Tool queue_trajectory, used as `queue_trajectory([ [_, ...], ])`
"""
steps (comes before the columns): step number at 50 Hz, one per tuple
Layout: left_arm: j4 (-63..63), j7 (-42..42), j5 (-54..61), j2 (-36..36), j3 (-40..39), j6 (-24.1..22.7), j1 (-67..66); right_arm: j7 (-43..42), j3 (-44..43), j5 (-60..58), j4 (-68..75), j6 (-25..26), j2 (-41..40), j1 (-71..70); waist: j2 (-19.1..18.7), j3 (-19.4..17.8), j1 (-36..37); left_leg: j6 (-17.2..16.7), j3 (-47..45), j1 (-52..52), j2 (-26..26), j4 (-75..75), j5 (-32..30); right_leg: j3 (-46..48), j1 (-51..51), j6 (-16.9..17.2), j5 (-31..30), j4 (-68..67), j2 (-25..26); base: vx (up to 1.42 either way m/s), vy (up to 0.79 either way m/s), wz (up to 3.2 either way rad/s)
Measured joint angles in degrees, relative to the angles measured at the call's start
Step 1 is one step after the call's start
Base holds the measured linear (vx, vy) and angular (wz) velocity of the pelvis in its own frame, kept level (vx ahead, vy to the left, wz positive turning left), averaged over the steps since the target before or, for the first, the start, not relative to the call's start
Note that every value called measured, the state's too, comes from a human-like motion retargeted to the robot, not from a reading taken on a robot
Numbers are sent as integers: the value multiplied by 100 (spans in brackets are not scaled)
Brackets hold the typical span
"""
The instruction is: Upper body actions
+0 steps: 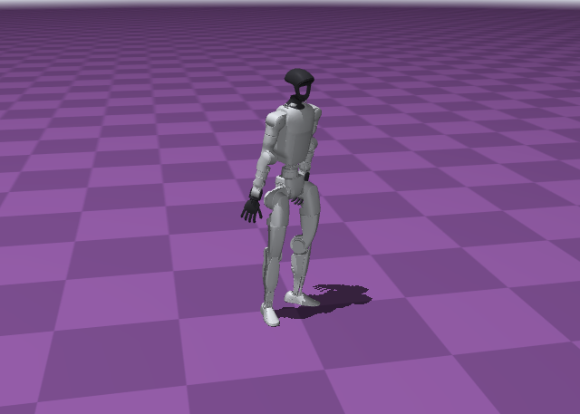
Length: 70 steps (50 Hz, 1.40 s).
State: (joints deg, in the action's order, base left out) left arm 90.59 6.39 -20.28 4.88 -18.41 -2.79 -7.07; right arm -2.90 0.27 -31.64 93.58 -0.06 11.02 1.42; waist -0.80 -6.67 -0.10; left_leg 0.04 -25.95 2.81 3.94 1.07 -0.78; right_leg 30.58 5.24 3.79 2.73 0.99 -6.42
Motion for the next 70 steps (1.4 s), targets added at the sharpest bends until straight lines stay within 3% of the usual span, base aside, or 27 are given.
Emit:
queue_trajectory([
  [5,97,88,1,233,326,-84,450,48,14,560,-153,-58,72,-281,57,-458,132,20,-52,-347,47,142,-75,-101,-363,-44,-64,-167,-103,-20,-13,-11],
  [9,-111,46,-65,575,923,29,1363,-185,267,785,-580,-226,158,-786,145,-1248,300,-5,29,-902,188,598,-75,-117,-812,-96,-78,-486,-282,-33,-31,9],
  [13,-517,-20,95,988,1529,-136,2636,-723,684,687,-1183,-466,421,-1671,164,-2070,461,-61,134,-1967,503,1630,240,-168,-1666,-223,29,-1005,-366,-58,-32,-1],
  [16,-799,20,52,1313,1843,-364,3470,-1148,961,334,-1530,-709,702,-2330,154,-2280,652,9,139,-3090,819,2565,555,-244,-2657,-367,216,-1617,-369,-57,-19,-36],
  [24,-1194,-221,-412,1469,2105,-259,5494,-1364,1128,-685,-1867,-963,1257,-4064,57,-2312,798,379,497,-6200,1540,5607,1670,-447,-5502,-817,1116,-4224,-561,-38,-6,-20],
  [35,-1533,-1559,-410,1071,2461,-615,7448,-1856,1883,395,-2060,-1214,1881,-6136,-108,-2312,898,1232,716,-9276,2109,9342,2942,-675,-8697,-1526,2690,-8419,-1293,-18,3,-4],
  [39,-1607,-1717,-618,1062,2712,-720,7377,-1950,2440,548,-2224,-1354,1860,-6226,83,-2312,843,1486,504,-9276,2388,10592,3429,-1230,-9241,-1699,3276,-10023,-1615,1,-1,-3],
  [42,-1736,-2079,-728,1046,2763,-660,7105,-2086,2776,520,-2355,-1451,1764,-6141,241,-2312,953,1496,570,-9276,2749,11586,3910,-1551,-9517,-1871,3839,-11166,-1577,18,2,-48],
  [48,-1923,-2882,-493,1215,2842,-828,5943,-2137,3527,452,-2409,-1817,1731,-5638,396,-2312,883,1496,1143,-9181,3063,13176,4695,-2062,-9486,-1879,4696,-12856,-1629,6,15,-19],
  [55,-1601,-3099,152,1178,2441,-1403,5566,-1950,3172,383,-2228,-1562,1537,-5340,419,-2312,869,1496,1011,-9146,3074,12730,4403,-1870,-9422,-1879,4365,-12343,-1513,-1,-3,-3],
  [60,-1148,-3125,42,1390,2930,-1677,5618,-2269,3031,240,-1598,-1764,1586,-5229,363,-2312,906,1496,819,-9182,3009,12226,4019,-1739,-9447,-1879,4044,-11881,-1494,-13,-1,5],
  [63,-1040,-3307,-723,1588,3356,-1512,5603,-2413,3112,-280,-1146,-1649,1650,-5196,339,-2312,917,1496,823,-9174,2986,12292,4014,-1790,-9446,-1879,4049,-11960,-1534,-9,6,8],
  [66,-1164,-3322,-1870,1726,3523,-1062,5461,-2332,3235,-698,-1206,-2072,1696,-5148,345,-2312,930,1496,935,-9160,3025,12609,4144,-1892,-9440,-1879,4144,-12255,-1570,2,8,-2],
  [70,-1427,-3213,-3032,1870,3701,-600,5300,-1648,3582,-1088,-1361,-1973,1777,-5225,328,-2312,934,1496,1180,-9149,3113,13154,4380,-2057,-9440,-1879,4307,-12757,-1619,6,10,-8],
])
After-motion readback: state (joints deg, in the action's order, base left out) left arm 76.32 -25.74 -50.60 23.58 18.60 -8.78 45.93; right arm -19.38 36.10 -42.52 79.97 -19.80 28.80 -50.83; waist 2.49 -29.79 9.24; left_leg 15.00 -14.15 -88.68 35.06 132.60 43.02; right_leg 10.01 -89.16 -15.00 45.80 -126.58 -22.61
